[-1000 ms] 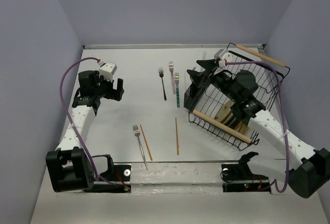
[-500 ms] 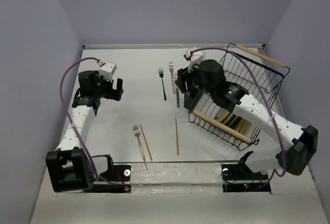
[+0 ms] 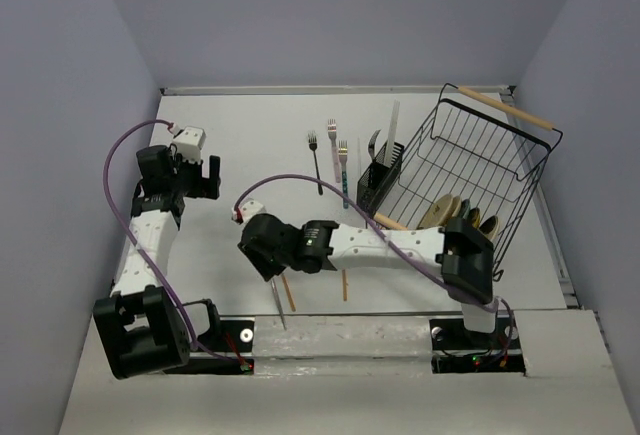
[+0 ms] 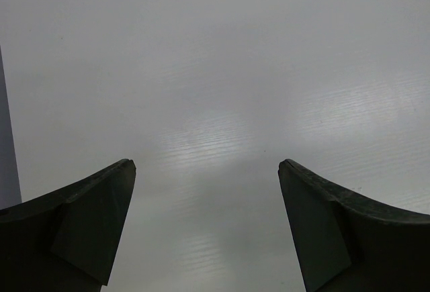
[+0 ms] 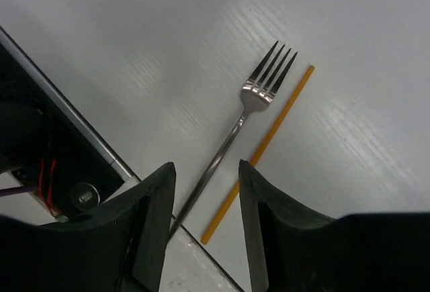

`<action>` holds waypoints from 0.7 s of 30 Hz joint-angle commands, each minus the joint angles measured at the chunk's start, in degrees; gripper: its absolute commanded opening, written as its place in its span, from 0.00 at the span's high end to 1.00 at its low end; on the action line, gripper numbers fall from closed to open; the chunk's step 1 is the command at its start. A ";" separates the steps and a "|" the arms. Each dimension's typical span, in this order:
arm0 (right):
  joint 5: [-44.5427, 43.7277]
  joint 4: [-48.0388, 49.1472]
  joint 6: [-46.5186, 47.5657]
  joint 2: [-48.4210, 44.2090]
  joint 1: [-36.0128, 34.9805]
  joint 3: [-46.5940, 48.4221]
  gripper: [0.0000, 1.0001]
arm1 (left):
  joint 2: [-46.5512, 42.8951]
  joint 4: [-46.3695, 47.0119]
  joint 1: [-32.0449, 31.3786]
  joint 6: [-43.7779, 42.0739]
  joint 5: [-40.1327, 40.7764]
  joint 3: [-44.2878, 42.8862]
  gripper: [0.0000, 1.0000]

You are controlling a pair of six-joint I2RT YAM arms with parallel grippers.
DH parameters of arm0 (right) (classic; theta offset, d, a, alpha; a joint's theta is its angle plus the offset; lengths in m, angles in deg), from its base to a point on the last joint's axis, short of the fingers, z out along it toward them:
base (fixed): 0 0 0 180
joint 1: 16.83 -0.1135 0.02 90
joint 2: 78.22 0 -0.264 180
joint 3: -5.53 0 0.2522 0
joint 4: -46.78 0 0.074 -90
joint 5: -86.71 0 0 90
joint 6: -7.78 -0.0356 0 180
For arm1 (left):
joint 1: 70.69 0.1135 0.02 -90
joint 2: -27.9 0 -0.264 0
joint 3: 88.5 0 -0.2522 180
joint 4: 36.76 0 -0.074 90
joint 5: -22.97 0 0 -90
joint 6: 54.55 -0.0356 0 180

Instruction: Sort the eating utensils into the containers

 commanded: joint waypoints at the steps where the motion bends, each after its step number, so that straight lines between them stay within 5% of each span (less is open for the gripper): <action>1: -1.84 -2.86 -8.79 5.87 -0.14 5.51 0.55 | -3.30 2.38 0.18 -0.73 -0.66 0.67 0.01; 6: -3.51 -2.86 -10.03 10.62 -0.67 7.80 0.64 | -3.75 2.55 0.18 -0.99 -2.25 1.03 0.01; 21: -2.46 -3.21 -12.49 16.69 -0.67 8.68 0.65 | -3.66 3.52 0.27 -1.34 -4.01 1.99 0.01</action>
